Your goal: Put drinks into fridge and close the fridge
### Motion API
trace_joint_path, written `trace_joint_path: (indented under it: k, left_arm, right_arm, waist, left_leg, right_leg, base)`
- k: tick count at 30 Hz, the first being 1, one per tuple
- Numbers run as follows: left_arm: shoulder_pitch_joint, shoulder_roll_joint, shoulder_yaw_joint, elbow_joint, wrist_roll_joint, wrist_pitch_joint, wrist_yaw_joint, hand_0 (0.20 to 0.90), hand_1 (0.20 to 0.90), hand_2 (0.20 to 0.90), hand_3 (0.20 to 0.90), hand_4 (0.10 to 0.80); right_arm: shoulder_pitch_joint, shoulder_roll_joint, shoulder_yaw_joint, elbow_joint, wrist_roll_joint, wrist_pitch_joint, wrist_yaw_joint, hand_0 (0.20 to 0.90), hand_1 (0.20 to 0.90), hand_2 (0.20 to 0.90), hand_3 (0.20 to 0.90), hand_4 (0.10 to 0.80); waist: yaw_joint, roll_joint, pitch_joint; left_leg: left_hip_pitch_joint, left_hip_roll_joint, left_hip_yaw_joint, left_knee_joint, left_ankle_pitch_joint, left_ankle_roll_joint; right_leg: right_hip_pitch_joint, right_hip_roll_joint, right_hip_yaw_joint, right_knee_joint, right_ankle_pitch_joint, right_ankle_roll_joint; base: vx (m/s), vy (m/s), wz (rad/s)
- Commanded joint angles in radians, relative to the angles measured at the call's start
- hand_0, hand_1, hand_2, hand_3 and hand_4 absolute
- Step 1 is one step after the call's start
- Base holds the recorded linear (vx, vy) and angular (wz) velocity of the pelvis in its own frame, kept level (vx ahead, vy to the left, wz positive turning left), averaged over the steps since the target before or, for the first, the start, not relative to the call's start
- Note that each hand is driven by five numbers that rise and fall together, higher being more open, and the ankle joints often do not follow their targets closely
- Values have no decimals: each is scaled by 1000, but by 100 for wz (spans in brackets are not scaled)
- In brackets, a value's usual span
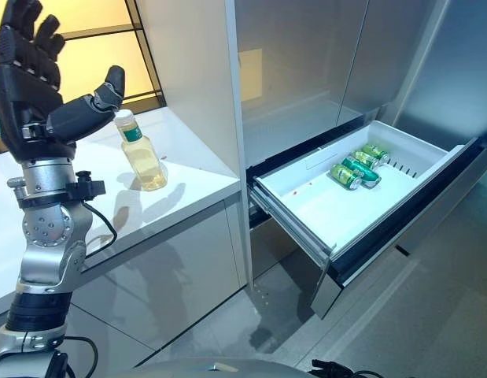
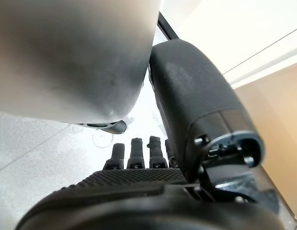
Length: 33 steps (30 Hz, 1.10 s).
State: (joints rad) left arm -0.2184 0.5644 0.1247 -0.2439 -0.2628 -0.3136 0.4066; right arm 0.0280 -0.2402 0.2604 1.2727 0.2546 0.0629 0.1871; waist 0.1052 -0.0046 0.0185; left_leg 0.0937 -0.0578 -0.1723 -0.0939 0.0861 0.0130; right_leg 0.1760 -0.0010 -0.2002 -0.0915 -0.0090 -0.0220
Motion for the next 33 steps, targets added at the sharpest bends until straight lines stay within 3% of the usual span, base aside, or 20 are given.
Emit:
trace_joint_path:
  k: [1, 7, 15, 23, 33]
  left_arm:
    - [-124, 73, 53, 36, 63, -37, 50, 900, 900, 900, 900, 800]
    - [-105, 93, 65, 99, 56, 3, 25, 900, 900, 900, 900, 800]
    - [-100, 105, 33, 180, -44, 93, -110, 900, 900, 900, 900, 800]
    - [-109, 113, 27, 295, -71, 117, -128, 900, 900, 900, 900, 800]
    - [-118, 137, 13, 427, -3, 146, -77, 900, 900, 900, 900, 800]
  right_arm:
    - [3, 56, 60, -24, 14, 38, -9, 900, 900, 900, 900, 800]
    - [3, 45, 48, -29, -3, 43, -5, 900, 900, 900, 900, 800]
    - [-8, 24, 29, -31, -27, 55, 9, 900, 900, 900, 900, 800]
    - [-12, 9, 20, -42, -39, 78, 20, 900, 900, 900, 900, 800]
    - [-4, 5, 16, -59, -56, 90, 19, 900, 900, 900, 900, 800]
  waist:
    - [-1, -6, -3]
    - [-3, -5, 1]
    - [-11, 0, 2]
    - [-24, 1, 3]
    - [-42, 5, 4]
  left_leg:
    - [36, 13, 45, 7, -96, 2]
    - [37, 15, 49, 7, -97, 2]
    - [39, 15, 64, 7, -98, 2]
    - [43, 14, 79, 7, -100, 3]
    - [48, 10, 95, 7, -105, 9]
  right_leg:
    - [-21, -35, 26, 59, -30, 40]
    - [-19, -35, 33, 59, -32, 41]
    - [-18, -32, 46, 54, -27, 46]
    - [-17, -32, 60, 51, -21, 51]
    - [-21, -33, 77, 54, -19, 56]
  base:
    - [0, 0, 0]
    - [0, 0, 0]
    - [0, 8, 0]
    - [3, 9, 0]
    - [14, 21, -6]
